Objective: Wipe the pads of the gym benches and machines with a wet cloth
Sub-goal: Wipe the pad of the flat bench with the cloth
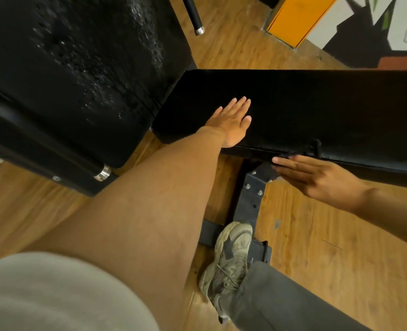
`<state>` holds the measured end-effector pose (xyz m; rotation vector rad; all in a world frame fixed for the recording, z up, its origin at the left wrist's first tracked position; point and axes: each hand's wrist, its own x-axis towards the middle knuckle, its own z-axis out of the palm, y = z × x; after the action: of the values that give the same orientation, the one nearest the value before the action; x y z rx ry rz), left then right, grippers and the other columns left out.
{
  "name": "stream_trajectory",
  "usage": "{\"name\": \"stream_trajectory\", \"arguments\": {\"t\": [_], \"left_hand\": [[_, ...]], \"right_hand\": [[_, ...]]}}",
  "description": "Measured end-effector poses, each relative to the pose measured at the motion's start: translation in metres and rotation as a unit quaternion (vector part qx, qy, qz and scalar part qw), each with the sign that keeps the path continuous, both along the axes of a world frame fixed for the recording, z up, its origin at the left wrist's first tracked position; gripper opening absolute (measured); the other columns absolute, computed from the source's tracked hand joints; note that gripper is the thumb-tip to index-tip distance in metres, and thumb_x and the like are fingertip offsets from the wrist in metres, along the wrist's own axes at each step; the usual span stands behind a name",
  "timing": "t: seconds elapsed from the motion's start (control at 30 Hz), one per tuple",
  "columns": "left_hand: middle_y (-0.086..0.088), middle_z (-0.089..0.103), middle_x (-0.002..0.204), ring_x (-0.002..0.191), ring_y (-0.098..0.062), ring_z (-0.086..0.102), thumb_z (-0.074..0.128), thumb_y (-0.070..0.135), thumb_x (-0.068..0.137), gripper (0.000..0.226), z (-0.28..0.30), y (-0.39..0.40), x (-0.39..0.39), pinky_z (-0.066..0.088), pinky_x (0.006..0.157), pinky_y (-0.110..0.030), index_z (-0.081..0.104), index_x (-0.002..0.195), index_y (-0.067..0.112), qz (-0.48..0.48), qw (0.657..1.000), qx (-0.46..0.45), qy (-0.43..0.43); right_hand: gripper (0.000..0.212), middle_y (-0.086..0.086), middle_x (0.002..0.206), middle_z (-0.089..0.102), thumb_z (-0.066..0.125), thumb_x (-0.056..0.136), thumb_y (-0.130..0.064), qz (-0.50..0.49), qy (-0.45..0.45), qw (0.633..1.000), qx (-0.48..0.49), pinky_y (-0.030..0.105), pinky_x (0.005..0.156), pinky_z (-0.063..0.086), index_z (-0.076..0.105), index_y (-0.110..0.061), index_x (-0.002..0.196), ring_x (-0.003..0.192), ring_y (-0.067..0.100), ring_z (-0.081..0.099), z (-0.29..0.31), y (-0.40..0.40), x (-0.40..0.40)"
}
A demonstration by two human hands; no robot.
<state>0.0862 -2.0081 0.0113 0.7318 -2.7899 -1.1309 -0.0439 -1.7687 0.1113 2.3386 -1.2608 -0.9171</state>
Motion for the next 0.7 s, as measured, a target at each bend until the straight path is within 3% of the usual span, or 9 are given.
{"name": "stream_trajectory", "arguments": {"t": [0.1, 0.23, 0.37, 0.43, 0.5, 0.6, 0.63, 0.7], "left_hand": [[0.006, -0.013, 0.171, 0.157, -0.010, -0.012, 0.014, 0.037, 0.113, 0.057, -0.002, -0.006, 0.010, -0.002, 0.128, -0.037, -0.007, 0.164, 0.023, -0.020, 1.000, 0.000, -0.004], [0.008, -0.013, 0.171, 0.156, -0.008, -0.012, 0.016, 0.040, 0.113, 0.058, -0.010, -0.012, 0.036, -0.001, 0.127, -0.035, -0.007, 0.164, 0.025, -0.023, 1.000, -0.006, -0.012], [0.007, -0.013, 0.171, 0.156, -0.009, -0.011, 0.016, 0.043, 0.112, 0.060, -0.018, -0.018, 0.050, 0.001, 0.129, -0.038, -0.008, 0.163, 0.024, -0.008, 0.999, -0.013, -0.037], [0.006, -0.014, 0.171, 0.156, -0.009, -0.011, 0.017, 0.043, 0.112, 0.060, -0.017, -0.020, 0.052, 0.001, 0.129, -0.038, -0.009, 0.163, 0.023, 0.000, 0.999, -0.007, -0.050], [0.005, -0.015, 0.171, 0.156, -0.010, -0.012, 0.017, 0.042, 0.112, 0.061, -0.015, -0.020, 0.051, 0.001, 0.129, -0.037, -0.010, 0.163, 0.022, 0.003, 0.998, -0.003, -0.061], [0.006, -0.017, 0.170, 0.156, -0.009, -0.014, 0.015, 0.044, 0.112, 0.062, -0.013, -0.023, 0.053, 0.000, 0.129, -0.036, -0.013, 0.163, 0.022, -0.012, 0.998, -0.004, -0.066], [0.005, -0.018, 0.170, 0.156, -0.009, -0.014, 0.015, 0.045, 0.112, 0.062, -0.014, -0.024, 0.054, 0.000, 0.129, -0.036, -0.013, 0.163, 0.022, -0.015, 0.998, -0.003, -0.066], [0.005, -0.018, 0.170, 0.156, -0.010, -0.014, 0.015, 0.047, 0.111, 0.064, -0.017, -0.025, 0.058, 0.000, 0.128, -0.036, -0.014, 0.162, 0.021, -0.005, 0.997, -0.004, -0.072]], "right_hand": [[0.067, 0.026, 0.152, 0.043, 0.038, 0.070, 0.016, -0.010, -0.019, 1.000, -0.008, 0.043, 0.123, 0.006, 0.056, 0.010, 0.134, 0.153, 0.027, 0.010, 0.009, 0.020, -0.010], [0.065, 0.027, 0.151, 0.039, 0.031, 0.071, 0.017, 0.005, 0.018, 1.000, -0.017, 0.045, 0.123, 0.001, 0.058, 0.012, 0.130, 0.153, 0.037, 0.014, -0.023, -0.006, 0.006], [0.050, 0.018, 0.153, 0.037, 0.056, 0.081, -0.001, 0.051, 0.009, 0.998, -0.038, 0.045, 0.124, -0.003, 0.065, -0.002, 0.130, 0.149, 0.032, 0.022, -0.053, -0.059, 0.039], [0.048, 0.016, 0.155, 0.041, 0.068, 0.083, -0.006, 0.011, 0.000, 1.000, -0.015, 0.047, 0.128, 0.005, 0.066, -0.004, 0.131, 0.150, 0.031, 0.023, -0.055, -0.065, 0.048], [0.062, 0.019, 0.154, 0.043, 0.076, 0.076, 0.002, -0.021, -0.024, 1.000, -0.001, 0.047, 0.126, 0.017, 0.058, 0.001, 0.136, 0.150, 0.033, 0.027, -0.043, -0.053, 0.043], [0.072, 0.024, 0.153, 0.042, 0.058, 0.068, 0.020, -0.002, -0.033, 0.999, -0.036, 0.045, 0.124, 0.009, 0.047, 0.006, 0.137, 0.153, 0.037, 0.021, -0.015, -0.025, 0.020], [0.072, 0.025, 0.153, 0.040, 0.047, 0.067, 0.020, -0.002, -0.026, 0.999, -0.039, 0.045, 0.122, 0.006, 0.046, 0.007, 0.137, 0.154, 0.036, 0.016, -0.008, -0.015, 0.013], [0.074, 0.026, 0.154, 0.039, 0.043, 0.063, 0.016, -0.013, 0.003, 0.999, -0.042, 0.046, 0.122, 0.005, 0.050, 0.009, 0.136, 0.153, 0.033, 0.010, -0.003, -0.005, 0.006]]}}
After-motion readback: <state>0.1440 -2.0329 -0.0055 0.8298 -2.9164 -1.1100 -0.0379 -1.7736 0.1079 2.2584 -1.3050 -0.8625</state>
